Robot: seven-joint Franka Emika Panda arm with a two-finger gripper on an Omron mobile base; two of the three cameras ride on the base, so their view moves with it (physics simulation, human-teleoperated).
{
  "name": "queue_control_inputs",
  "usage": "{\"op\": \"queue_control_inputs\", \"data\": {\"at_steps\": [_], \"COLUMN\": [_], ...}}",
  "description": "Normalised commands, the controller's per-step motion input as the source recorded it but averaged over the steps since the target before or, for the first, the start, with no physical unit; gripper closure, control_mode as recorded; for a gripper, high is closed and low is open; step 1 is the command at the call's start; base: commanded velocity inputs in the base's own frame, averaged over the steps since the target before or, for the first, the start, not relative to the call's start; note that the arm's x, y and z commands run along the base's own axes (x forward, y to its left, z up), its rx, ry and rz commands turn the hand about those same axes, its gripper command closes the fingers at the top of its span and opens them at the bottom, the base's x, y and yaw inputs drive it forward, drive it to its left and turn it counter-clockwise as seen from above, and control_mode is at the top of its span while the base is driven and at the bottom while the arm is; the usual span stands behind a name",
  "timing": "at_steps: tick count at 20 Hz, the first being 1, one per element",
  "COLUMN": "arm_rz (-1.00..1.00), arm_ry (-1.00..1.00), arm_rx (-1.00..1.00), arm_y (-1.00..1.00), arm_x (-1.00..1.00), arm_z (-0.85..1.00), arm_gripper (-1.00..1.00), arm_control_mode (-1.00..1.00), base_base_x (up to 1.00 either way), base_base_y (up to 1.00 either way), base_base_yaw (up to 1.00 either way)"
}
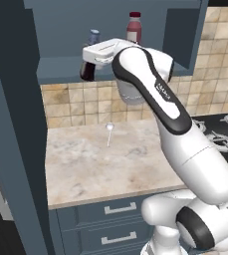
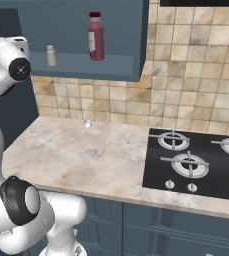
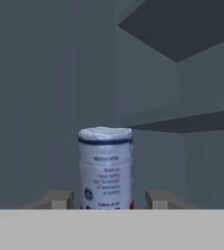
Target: Pick the shaker and condiment bottle from the counter and place them in the cabinet.
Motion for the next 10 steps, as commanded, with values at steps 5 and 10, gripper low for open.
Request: {"op": "queue_control_inputs", "data": {"at_steps": [5,10], "arm_rz": [0.0,0.0], "arm_ry": [0.0,0.01], "arm_rx": [-0.01,-0.03], "arm_y": [0.07,0.0], "arm_x": [0.42,0.18], "arm_z": [0.0,-0.02], "arm_gripper": [1.0,1.0], "arm_control_mode": [-1.0,-1.0], "base_base_x": [0.0,0.0], "base_base_y": [0.0,0.0], "base_base_yaw": [0.0,0.0]}}
